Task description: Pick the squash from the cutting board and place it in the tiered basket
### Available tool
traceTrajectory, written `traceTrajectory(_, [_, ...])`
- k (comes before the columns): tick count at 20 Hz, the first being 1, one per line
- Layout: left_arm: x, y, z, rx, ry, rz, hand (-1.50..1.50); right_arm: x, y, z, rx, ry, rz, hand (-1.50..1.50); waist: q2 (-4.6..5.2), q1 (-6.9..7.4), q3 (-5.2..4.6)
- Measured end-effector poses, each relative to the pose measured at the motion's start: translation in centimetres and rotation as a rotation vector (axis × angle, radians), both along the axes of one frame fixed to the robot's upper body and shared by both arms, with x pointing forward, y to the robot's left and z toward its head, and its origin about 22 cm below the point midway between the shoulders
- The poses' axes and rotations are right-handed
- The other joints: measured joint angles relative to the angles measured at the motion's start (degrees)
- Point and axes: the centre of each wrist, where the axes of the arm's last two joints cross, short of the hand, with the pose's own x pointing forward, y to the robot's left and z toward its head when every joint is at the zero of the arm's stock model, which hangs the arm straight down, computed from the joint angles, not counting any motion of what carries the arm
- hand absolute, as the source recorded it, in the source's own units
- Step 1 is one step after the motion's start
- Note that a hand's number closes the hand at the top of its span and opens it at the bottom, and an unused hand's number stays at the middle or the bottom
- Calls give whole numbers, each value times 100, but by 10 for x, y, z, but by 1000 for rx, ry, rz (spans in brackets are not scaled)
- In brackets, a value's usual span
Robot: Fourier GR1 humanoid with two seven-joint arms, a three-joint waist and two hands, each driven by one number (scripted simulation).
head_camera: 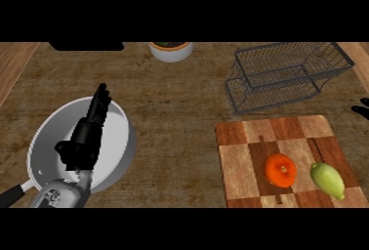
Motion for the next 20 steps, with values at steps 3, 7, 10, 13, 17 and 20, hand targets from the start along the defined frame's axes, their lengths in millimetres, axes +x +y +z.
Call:
traceTrajectory(3, [-2,-1,-2,-1,7,7,0,0,-19,55,-206,-93,2,-150,-34,-31,-5])
traceTrajectory(7, [-1,-4,-3,-1,13,15,0,-1,-12,133,-494,-259,25,-150,-67,-69,-9])
traceTrajectory(10, [-2,-6,-3,-2,14,14,0,-10,6,177,-693,-383,33,-150,-86,-77,-9])
traceTrajectory(13, [-2,-4,-2,6,15,16,0,-23,31,197,-862,-479,39,-150,-83,-73,-9])
traceTrajectory(17, [-1,-8,2,6,10,15,0,-41,61,197,-1017,-557,44,-150,-67,-46,-14])
traceTrajectory(20, [-1,-5,7,10,7,10,0,-50,77,190,-1090,-585,50,-150,-57,-11,-19])
